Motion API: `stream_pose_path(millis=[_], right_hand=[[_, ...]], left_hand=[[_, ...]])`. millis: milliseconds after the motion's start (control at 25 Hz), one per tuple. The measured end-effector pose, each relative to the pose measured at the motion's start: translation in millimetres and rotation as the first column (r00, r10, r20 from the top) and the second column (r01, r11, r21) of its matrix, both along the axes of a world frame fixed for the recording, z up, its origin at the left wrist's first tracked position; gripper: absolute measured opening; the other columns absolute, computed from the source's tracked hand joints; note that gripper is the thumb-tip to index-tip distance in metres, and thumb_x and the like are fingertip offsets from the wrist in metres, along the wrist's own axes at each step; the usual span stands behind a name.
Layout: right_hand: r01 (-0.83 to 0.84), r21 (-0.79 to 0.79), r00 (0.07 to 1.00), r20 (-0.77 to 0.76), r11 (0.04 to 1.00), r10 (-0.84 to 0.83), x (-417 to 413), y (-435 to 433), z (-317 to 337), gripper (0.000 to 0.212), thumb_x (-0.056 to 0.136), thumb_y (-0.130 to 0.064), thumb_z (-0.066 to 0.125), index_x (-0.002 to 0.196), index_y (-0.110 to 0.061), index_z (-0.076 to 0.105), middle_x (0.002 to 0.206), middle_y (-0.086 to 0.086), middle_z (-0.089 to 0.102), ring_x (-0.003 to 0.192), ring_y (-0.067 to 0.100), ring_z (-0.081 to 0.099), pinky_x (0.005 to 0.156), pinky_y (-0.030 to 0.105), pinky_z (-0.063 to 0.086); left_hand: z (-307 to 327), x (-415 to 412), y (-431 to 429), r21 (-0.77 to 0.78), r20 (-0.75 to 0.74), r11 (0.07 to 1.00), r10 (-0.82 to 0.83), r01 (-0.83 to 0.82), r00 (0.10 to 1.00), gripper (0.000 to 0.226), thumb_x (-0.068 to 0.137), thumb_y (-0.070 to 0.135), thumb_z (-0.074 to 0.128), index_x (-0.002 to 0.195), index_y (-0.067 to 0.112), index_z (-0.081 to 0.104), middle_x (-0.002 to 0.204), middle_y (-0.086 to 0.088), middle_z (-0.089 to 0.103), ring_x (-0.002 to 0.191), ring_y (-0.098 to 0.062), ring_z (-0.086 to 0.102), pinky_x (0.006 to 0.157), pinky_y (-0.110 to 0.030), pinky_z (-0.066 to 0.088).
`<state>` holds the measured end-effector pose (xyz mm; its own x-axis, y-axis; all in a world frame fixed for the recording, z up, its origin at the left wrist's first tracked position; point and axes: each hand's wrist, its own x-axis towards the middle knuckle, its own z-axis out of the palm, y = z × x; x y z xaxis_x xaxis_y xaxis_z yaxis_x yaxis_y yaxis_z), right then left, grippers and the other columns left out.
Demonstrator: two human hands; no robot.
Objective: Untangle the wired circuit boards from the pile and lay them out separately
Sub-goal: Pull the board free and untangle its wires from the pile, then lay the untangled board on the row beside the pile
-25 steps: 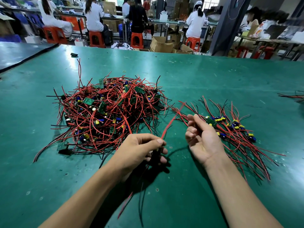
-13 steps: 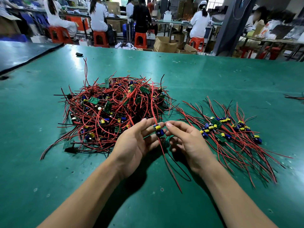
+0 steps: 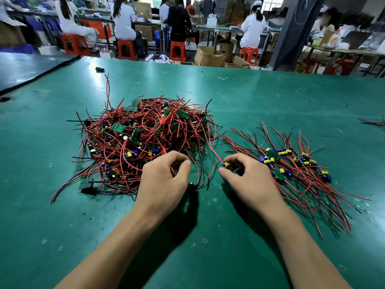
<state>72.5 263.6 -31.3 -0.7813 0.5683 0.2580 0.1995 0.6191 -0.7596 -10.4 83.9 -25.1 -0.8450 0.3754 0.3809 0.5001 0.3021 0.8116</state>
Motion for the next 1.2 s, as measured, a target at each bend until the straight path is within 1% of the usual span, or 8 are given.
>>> stream_pose_path(millis=[200,320,480,720,840,920,1040,1200], right_hand=[[0.213,0.183,0.926,0.277,0.960,-0.258,10,20,-1,0.026,0.081,-0.030,0.077,0.106,-0.026,0.070,0.092,-0.002,0.069,0.096,0.026,0.064,0.086,0.035,0.051],[0.232,0.308,0.954,0.112,0.923,-0.277,6,11,-3,0.041,0.081,-0.029,0.079,0.120,-0.019,0.068,0.110,0.005,0.061,0.103,0.025,0.058,0.092,0.032,0.045],[0.035,0.101,0.999,-0.001,0.994,-0.035,-5,-6,-8,0.014,0.087,-0.019,0.075,0.100,-0.017,0.076,0.097,-0.001,0.069,0.085,0.014,0.064,0.086,0.024,0.048],[0.174,0.139,0.984,-0.074,0.975,-0.164,-5,2,-13,0.014,0.093,-0.017,0.068,0.098,-0.008,0.077,0.102,0.004,0.074,0.096,0.017,0.064,0.090,0.019,0.041],[-0.009,-0.300,0.989,-0.144,0.954,-0.035,-8,-9,-5,0.035,0.096,-0.043,0.064,0.087,-0.010,0.074,0.074,0.001,0.071,0.067,0.022,0.067,0.067,0.036,0.055],[-0.235,-0.424,0.968,-0.183,0.875,0.171,-4,-17,3,0.043,0.089,-0.056,0.067,0.083,-0.015,0.074,0.066,-0.005,0.067,0.055,0.011,0.059,0.053,0.025,0.047],[-0.372,-0.294,0.926,-0.185,0.880,0.329,0,-21,8,0.020,0.094,-0.035,0.069,0.079,-0.024,0.076,0.065,-0.009,0.068,0.055,0.000,0.055,0.054,0.013,0.042],[-0.223,-0.422,0.943,-0.323,0.879,0.085,-4,-15,12,0.018,0.098,-0.021,0.064,0.084,-0.016,0.074,0.067,-0.001,0.066,0.054,0.012,0.056,0.050,0.023,0.046]], left_hand=[[-4,-6,-4,-0.342,-0.105,0.939,0.013,-0.049,0.994,0.023,0.085,0.040,0.067,0.100,0.023,0.071,0.082,0.010,0.057,0.078,-0.014,0.057,0.073,-0.035,0.052],[-4,1,-4,-0.440,-0.101,0.898,-0.035,-0.013,0.994,0.031,0.080,0.047,0.059,0.104,0.031,0.070,0.096,0.012,0.055,0.086,-0.016,0.059,0.076,-0.034,0.050],[-4,4,-2,-0.589,-0.115,0.808,-0.113,0.024,0.987,0.031,0.081,0.045,0.055,0.108,0.032,0.065,0.106,0.012,0.054,0.093,-0.020,0.061,0.076,-0.034,0.050],[-3,12,3,-0.348,-0.266,0.937,-0.120,0.021,0.956,0.021,0.088,0.036,0.065,0.102,0.020,0.070,0.096,0.005,0.066,0.089,-0.021,0.064,0.075,-0.036,0.052],[-4,18,6,-0.229,-0.313,0.969,-0.161,0.090,0.936,0.020,0.088,0.029,0.068,0.105,0.018,0.068,0.098,0.004,0.072,0.089,-0.020,0.068,0.077,-0.038,0.054],[-5,19,7,-0.212,-0.345,0.970,-0.186,0.117,0.920,0.021,0.087,0.026,0.069,0.106,0.017,0.068,0.096,0.004,0.072,0.086,-0.021,0.069,0.073,-0.039,0.055],[-7,19,6,-0.171,-0.375,0.977,-0.185,0.128,0.908,0.025,0.083,0.018,0.074,0.108,0.015,0.070,0.098,0.003,0.073,0.086,-0.021,0.070,0.069,-0.039,0.056],[-7,20,7,-0.025,-0.449,0.993,-0.118,0.119,0.886,0.027,0.082,0.018,0.075,0.109,0.014,0.070,0.113,-0.001,0.062,0.073,-0.018,0.064,0.056,-0.037,0.055]])
